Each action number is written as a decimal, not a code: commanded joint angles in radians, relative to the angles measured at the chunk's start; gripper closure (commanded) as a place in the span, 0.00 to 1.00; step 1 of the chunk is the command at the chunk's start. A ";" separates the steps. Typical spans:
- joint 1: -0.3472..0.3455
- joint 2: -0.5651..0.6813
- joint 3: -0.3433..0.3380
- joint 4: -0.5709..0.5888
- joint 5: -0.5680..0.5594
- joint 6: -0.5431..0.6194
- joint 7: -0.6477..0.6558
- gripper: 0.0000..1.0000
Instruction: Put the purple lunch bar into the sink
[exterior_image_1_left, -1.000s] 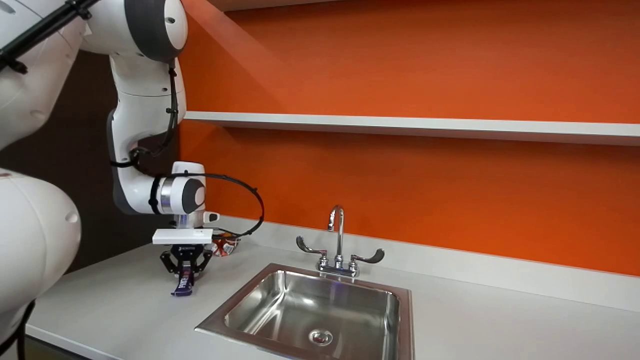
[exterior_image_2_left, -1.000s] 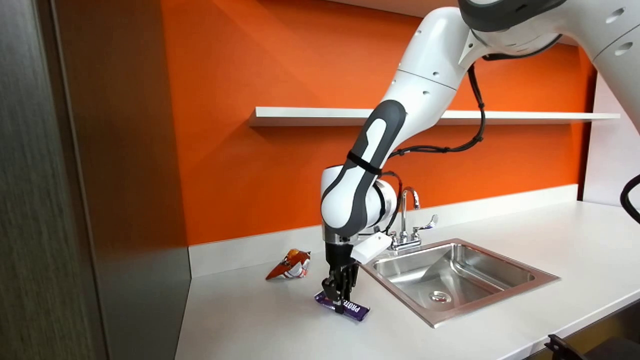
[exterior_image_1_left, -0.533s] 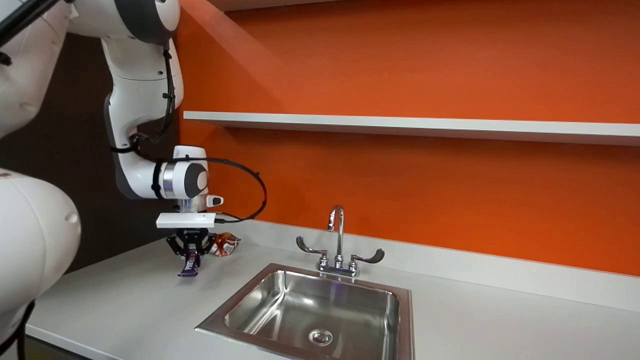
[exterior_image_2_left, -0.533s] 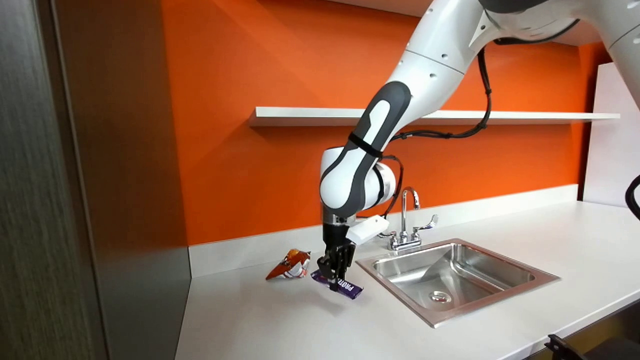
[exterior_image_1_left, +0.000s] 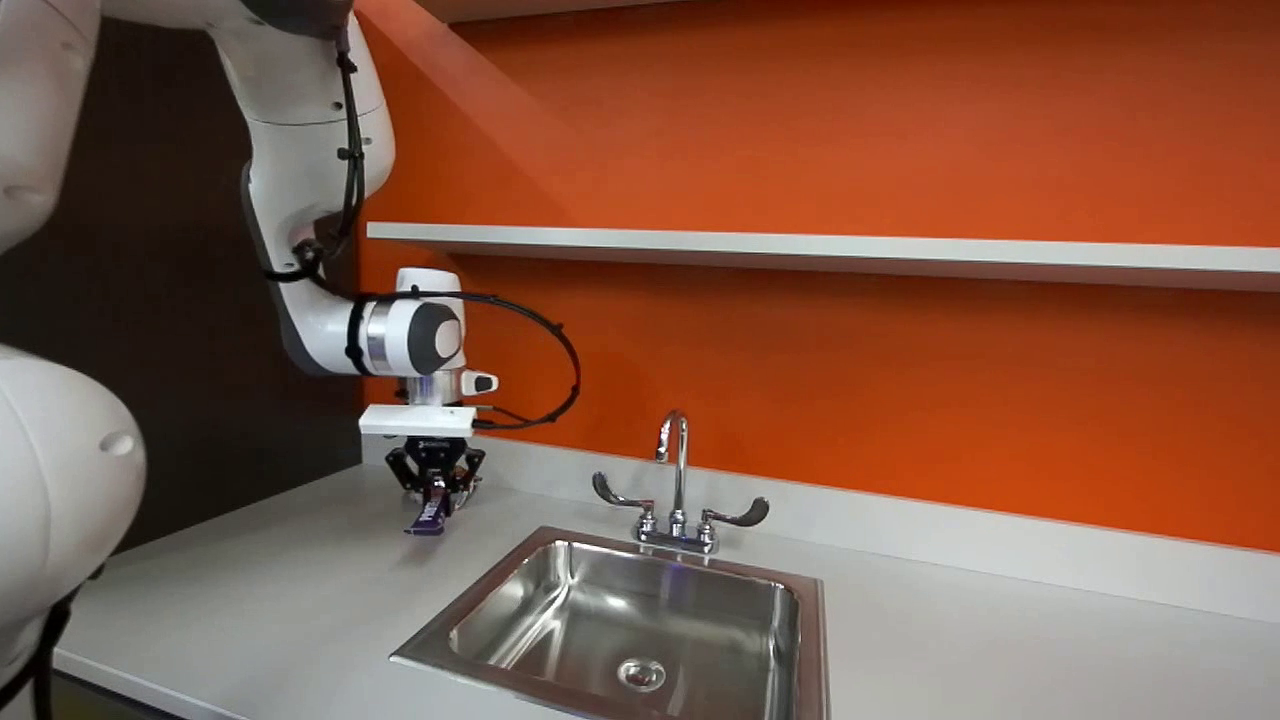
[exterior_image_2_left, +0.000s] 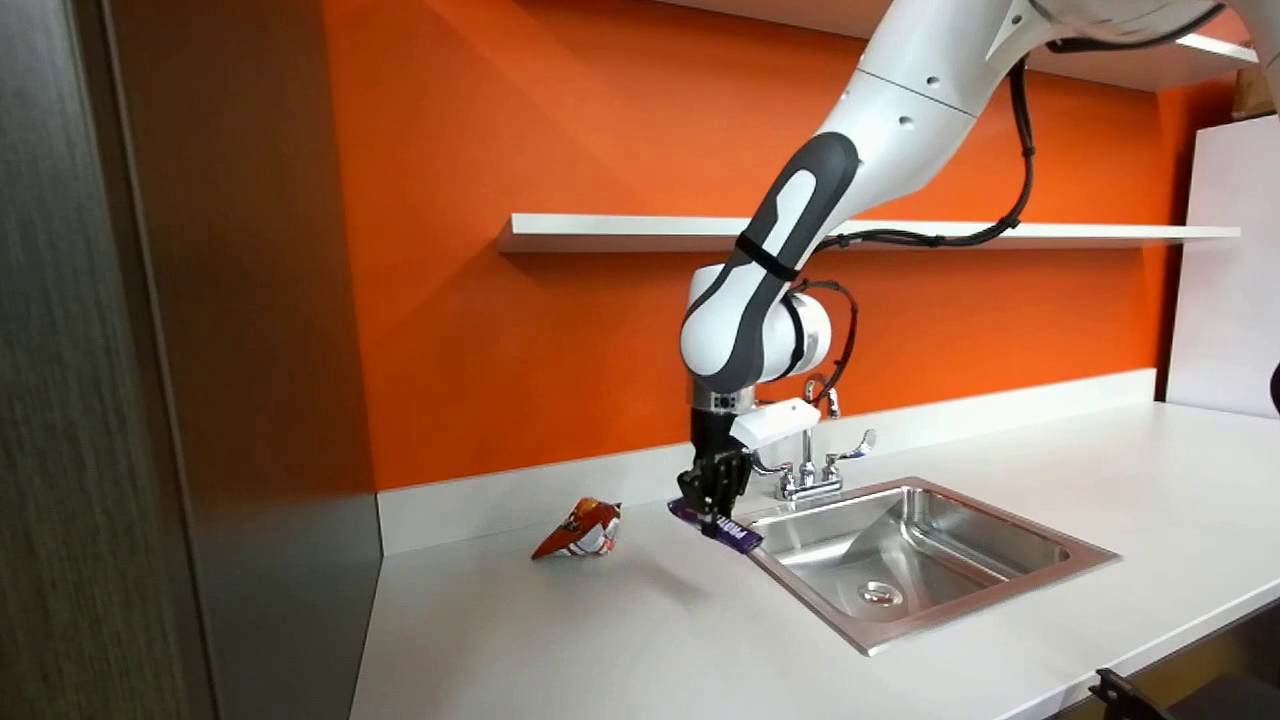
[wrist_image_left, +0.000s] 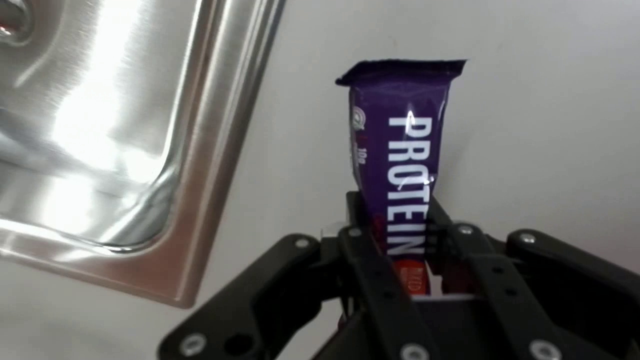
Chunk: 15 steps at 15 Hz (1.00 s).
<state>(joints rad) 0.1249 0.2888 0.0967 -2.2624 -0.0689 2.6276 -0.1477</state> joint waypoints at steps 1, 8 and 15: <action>-0.086 -0.051 -0.028 -0.017 0.049 -0.032 -0.022 0.93; -0.208 0.006 -0.117 0.053 0.084 -0.037 -0.023 0.93; -0.237 0.133 -0.129 0.131 0.101 -0.016 -0.009 0.93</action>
<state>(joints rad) -0.0999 0.3538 -0.0409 -2.1911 0.0155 2.6245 -0.1560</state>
